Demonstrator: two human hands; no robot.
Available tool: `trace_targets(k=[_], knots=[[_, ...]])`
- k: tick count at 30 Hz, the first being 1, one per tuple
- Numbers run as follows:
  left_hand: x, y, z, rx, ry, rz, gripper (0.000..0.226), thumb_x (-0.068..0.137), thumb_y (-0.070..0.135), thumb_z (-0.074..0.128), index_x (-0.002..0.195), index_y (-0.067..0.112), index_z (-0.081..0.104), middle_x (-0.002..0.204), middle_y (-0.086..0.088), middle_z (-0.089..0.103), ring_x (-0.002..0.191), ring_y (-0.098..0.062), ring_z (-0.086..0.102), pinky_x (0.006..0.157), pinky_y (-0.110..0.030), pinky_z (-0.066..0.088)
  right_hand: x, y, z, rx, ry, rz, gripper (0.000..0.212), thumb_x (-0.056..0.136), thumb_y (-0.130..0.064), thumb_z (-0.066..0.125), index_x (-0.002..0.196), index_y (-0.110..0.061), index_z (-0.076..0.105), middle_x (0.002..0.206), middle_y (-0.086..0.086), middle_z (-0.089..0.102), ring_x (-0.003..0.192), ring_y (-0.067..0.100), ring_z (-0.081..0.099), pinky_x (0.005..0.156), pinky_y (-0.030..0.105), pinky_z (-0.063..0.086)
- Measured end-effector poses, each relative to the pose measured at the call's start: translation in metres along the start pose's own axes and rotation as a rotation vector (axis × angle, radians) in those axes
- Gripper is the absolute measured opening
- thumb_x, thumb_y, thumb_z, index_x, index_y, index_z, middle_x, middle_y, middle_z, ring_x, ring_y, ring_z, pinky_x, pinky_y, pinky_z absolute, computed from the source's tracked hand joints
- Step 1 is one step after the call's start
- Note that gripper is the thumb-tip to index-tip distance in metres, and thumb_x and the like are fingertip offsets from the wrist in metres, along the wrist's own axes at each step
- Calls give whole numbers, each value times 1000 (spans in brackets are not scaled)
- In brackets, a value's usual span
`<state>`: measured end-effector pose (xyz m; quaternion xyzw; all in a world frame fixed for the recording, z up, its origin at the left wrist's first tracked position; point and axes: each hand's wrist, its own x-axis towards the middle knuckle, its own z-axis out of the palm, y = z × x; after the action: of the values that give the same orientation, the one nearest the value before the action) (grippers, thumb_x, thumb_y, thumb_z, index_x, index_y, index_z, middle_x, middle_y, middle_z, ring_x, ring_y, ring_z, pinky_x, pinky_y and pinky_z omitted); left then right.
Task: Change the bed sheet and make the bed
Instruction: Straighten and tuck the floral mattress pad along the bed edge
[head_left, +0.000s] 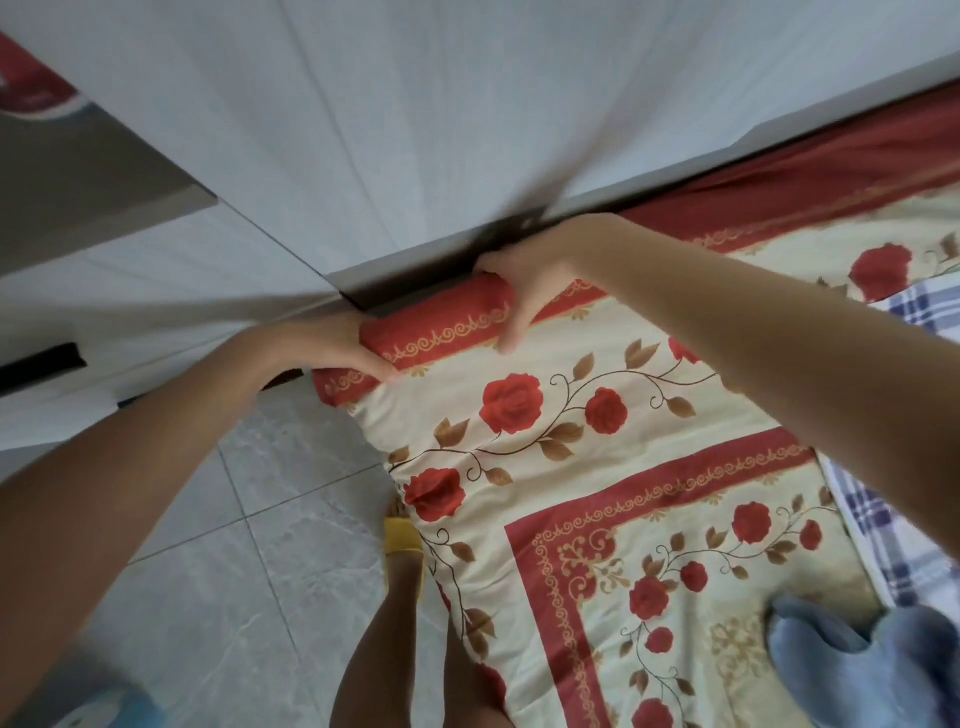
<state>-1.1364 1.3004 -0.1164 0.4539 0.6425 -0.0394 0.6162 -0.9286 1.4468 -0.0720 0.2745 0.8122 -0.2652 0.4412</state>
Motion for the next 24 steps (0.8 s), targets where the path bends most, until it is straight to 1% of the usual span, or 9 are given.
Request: trace_targets(k=[2, 5, 9, 11, 14, 16, 18, 20, 24], knots=[[3, -12, 0, -120, 35, 13, 45, 62, 28, 86, 104, 26, 68, 95, 3, 74, 87, -18, 71, 84, -39, 56, 17, -3, 14, -53, 137, -14, 98, 63, -50, 81, 142, -20, 31, 138, 7, 48, 121, 29, 49, 98, 38, 41], [11, -33, 13, -401, 200, -43, 56, 54, 30, 88, 104, 20, 65, 97, -3, 72, 90, -21, 69, 81, -33, 54, 34, -3, 39, -25, 375, 17, 87, 70, -44, 77, 141, -18, 35, 137, 9, 49, 128, 30, 43, 109, 40, 29], [15, -51, 50, -741, 681, -92, 39, 75, 23, 79, 109, 13, 63, 105, -8, 68, 87, -16, 66, 80, -28, 52, 29, -4, 102, 48, 926, 56, 63, 79, -35, 70, 132, -9, 49, 132, 15, 53, 126, 35, 46, 114, 48, 23], [16, -52, 64, -910, 703, -138, 37, 81, 31, 73, 111, 14, 60, 110, -10, 67, 87, -18, 65, 77, -30, 53, 13, -5, 141, 226, 1174, 211, 52, 90, -37, 56, 134, -10, 46, 140, 14, 44, 135, 33, 34, 116, 47, 11], [30, -41, 69, -1305, 530, -192, 49, 87, 48, 61, 121, 13, 55, 113, -8, 68, 97, -26, 68, 82, -43, 55, -11, -14, 202, 715, 1111, 788, 58, 95, -34, 43, 146, -13, 27, 154, 11, 22, 144, 30, 12, 116, 49, -1], [38, -32, 63, -1382, 564, -225, 44, 92, 44, 56, 120, 11, 54, 106, -9, 69, 90, -25, 69, 73, -39, 57, -16, -24, 229, 924, 956, 1011, 62, 98, -35, 37, 151, -14, 13, 159, 10, 7, 146, 31, 1, 116, 53, -3], [43, -28, 59, -1292, 626, -237, 34, 93, 37, 57, 114, 11, 55, 101, -7, 68, 83, -21, 68, 66, -35, 56, -9, -36, 240, 909, 867, 947, 66, 99, -39, 34, 153, -16, 3, 160, 10, -4, 147, 30, -8, 115, 55, -7], [43, -32, 62, -1246, 630, -226, 34, 91, 41, 60, 109, 11, 56, 101, -6, 68, 85, -21, 68, 74, -37, 57, 6, -48, 232, 821, 844, 794, 70, 98, -44, 33, 153, -20, -4, 159, 13, -12, 146, 30, -13, 113, 56, -11], [36, -48, 76, -1433, 507, -89, 67, 80, 56, 65, 126, 8, 54, 118, -12, 66, 103, -27, 67, 87, -43, 55, 28, -76, 197, 610, 787, 403, 76, 94, -40, 40, 152, -27, -8, 158, 13, -19, 145, 30, -17, 111, 53, -17]])
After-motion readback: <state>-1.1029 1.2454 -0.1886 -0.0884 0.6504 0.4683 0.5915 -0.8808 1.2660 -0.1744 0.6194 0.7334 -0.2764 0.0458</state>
